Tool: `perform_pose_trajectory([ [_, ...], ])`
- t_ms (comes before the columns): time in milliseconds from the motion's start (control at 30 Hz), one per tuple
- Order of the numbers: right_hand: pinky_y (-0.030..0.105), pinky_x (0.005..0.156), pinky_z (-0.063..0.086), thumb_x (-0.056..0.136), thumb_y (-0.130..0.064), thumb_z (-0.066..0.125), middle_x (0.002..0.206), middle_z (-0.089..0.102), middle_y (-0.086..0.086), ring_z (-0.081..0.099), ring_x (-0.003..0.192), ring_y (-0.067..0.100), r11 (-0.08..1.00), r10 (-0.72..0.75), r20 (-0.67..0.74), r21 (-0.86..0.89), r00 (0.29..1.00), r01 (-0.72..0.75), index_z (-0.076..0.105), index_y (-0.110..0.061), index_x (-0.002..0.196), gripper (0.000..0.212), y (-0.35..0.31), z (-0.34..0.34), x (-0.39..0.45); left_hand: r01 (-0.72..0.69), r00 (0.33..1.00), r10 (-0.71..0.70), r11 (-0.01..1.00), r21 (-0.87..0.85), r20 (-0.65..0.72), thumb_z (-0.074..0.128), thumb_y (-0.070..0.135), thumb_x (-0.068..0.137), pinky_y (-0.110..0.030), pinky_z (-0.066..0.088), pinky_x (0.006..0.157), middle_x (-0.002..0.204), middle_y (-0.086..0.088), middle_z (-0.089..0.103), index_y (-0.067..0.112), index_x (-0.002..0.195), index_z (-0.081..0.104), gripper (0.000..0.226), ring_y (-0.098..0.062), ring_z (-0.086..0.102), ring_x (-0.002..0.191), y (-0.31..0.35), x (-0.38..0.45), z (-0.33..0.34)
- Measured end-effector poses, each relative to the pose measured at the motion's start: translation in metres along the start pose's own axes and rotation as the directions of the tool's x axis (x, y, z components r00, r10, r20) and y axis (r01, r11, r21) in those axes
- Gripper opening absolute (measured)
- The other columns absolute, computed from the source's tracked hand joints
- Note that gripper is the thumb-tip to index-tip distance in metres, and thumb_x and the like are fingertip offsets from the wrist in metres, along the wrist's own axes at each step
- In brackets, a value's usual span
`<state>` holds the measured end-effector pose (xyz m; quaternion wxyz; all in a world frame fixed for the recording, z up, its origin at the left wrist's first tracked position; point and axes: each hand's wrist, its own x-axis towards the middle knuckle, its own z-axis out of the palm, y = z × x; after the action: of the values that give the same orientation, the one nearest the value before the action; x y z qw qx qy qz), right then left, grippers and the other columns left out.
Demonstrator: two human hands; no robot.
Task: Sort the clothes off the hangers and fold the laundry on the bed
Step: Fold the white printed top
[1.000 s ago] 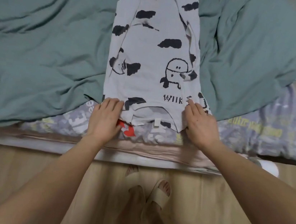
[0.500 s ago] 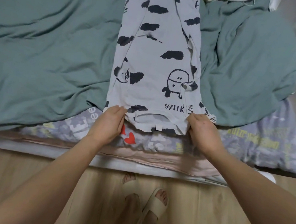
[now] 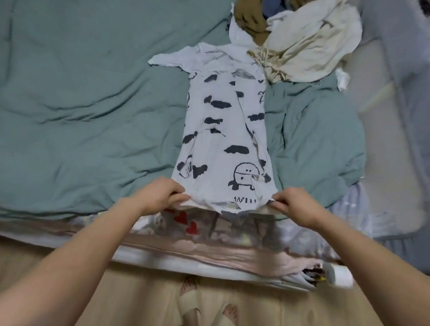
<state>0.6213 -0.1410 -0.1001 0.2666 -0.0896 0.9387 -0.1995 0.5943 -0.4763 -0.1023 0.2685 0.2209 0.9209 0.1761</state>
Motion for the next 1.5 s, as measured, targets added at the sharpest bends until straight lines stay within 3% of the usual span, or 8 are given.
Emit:
perform_pose_trajectory([
  [133, 0.034, 0.061, 0.05, 0.091, -0.011, 0.059, 0.052, 0.036, -0.001, 0.039, 0.053, 0.013, 0.978, 0.019, 0.186, 0.2, 0.982, -0.057, 0.04, -0.018, 0.053, 0.043, -0.005, -0.027, -0.031, -0.026, 0.989, 0.03, 0.999, -0.028, 0.142, 0.053, 0.034, 0.098, -0.024, 0.023, 0.051, 0.053, 0.002, 0.024, 0.019, 0.059, 0.027, 0.05, -0.009, 0.028, 0.049, 0.028, -0.028, -0.018],
  [267, 0.03, 0.064, 0.05, 0.09, -0.013, 0.062, 0.048, 0.038, -0.008, 0.04, 0.05, 0.007, 0.972, 0.058, 0.319, 0.197, 0.946, -0.126, 0.045, -0.019, 0.053, 0.041, -0.014, -0.042, -0.045, -0.025, 0.977, 0.026, 1.0, -0.01, 0.212, 0.054, 0.035, 0.098, -0.025, 0.021, 0.05, 0.054, 0.002, 0.028, 0.019, 0.058, 0.029, 0.049, -0.01, 0.026, 0.048, 0.048, -0.04, -0.026],
  [433, 0.028, 0.06, 0.045, 0.094, -0.013, 0.055, 0.062, 0.049, 0.003, 0.049, 0.061, 0.016, 0.994, 0.051, 0.161, 0.087, 0.986, -0.065, 0.05, -0.018, 0.059, 0.035, -0.016, -0.071, -0.022, 0.014, 0.998, -0.015, 1.0, 0.015, 0.066, 0.052, 0.033, 0.098, -0.028, 0.018, 0.049, 0.054, 0.001, 0.023, 0.019, 0.06, 0.027, 0.048, -0.015, 0.02, 0.049, 0.048, -0.024, -0.056],
  [633, 0.034, 0.061, 0.038, 0.094, -0.013, 0.051, 0.071, 0.056, 0.015, 0.055, 0.07, 0.029, 0.995, 0.089, -0.156, 0.056, 0.984, -0.081, 0.052, -0.007, 0.07, 0.025, -0.015, -0.104, 0.051, 0.115, 0.985, -0.12, 0.992, -0.046, -0.123, 0.048, 0.031, 0.1, -0.035, 0.033, 0.06, 0.065, -0.008, 0.054, 0.014, 0.067, 0.046, 0.037, -0.023, 0.043, 0.063, 0.019, 0.042, -0.09],
  [833, 0.036, 0.058, 0.028, 0.092, -0.006, 0.048, 0.067, 0.054, 0.013, 0.049, 0.07, 0.03, 0.986, 0.145, -0.236, 0.116, 0.961, -0.12, 0.048, -0.007, 0.067, 0.025, -0.01, -0.131, 0.155, 0.129, 0.96, -0.162, 0.98, -0.15, -0.228, 0.048, 0.025, 0.1, -0.04, 0.042, 0.067, 0.07, -0.013, 0.059, 0.018, 0.062, 0.04, 0.039, -0.032, 0.054, 0.071, -0.023, 0.149, -0.127],
  [1133, 0.036, 0.071, 0.039, 0.097, -0.011, 0.041, 0.1, 0.065, 0.02, 0.059, 0.093, 0.036, 0.973, 0.193, -0.298, 0.178, 0.935, -0.144, 0.06, -0.002, 0.1, 0.021, 0.03, -0.129, 0.298, 0.218, 0.913, -0.252, 0.966, -0.139, -0.32, 0.043, 0.03, 0.101, -0.037, 0.04, 0.069, 0.093, -0.019, 0.065, 0.011, 0.08, 0.055, 0.03, -0.036, 0.058, 0.09, -0.092, 0.288, -0.136],
  [1333, 0.033, 0.063, 0.026, 0.097, -0.011, 0.041, 0.086, 0.059, 0.018, 0.055, 0.083, 0.034, 0.972, 0.206, -0.412, 0.193, 0.888, -0.137, 0.048, -0.007, 0.081, 0.018, 0.055, -0.127, 0.361, 0.296, 0.818, -0.286, 0.953, -0.06, -0.5, 0.037, 0.033, 0.103, -0.035, 0.032, 0.067, 0.096, -0.015, 0.065, 0.011, 0.093, 0.059, 0.032, -0.035, 0.058, 0.091, -0.117, 0.332, -0.12],
  [1500, 0.035, 0.083, 0.035, 0.096, -0.017, 0.05, 0.117, 0.054, 0.02, 0.049, 0.11, 0.035, 0.961, 0.251, -0.308, 0.193, 0.918, -0.198, 0.05, -0.002, 0.117, 0.026, 0.074, -0.1, 0.394, 0.378, 0.787, -0.365, 0.922, -0.08, -0.497, 0.046, 0.033, 0.1, -0.039, 0.037, 0.088, 0.118, -0.014, 0.057, 0.008, 0.121, 0.053, 0.033, -0.032, 0.05, 0.111, -0.126, 0.349, -0.098],
])
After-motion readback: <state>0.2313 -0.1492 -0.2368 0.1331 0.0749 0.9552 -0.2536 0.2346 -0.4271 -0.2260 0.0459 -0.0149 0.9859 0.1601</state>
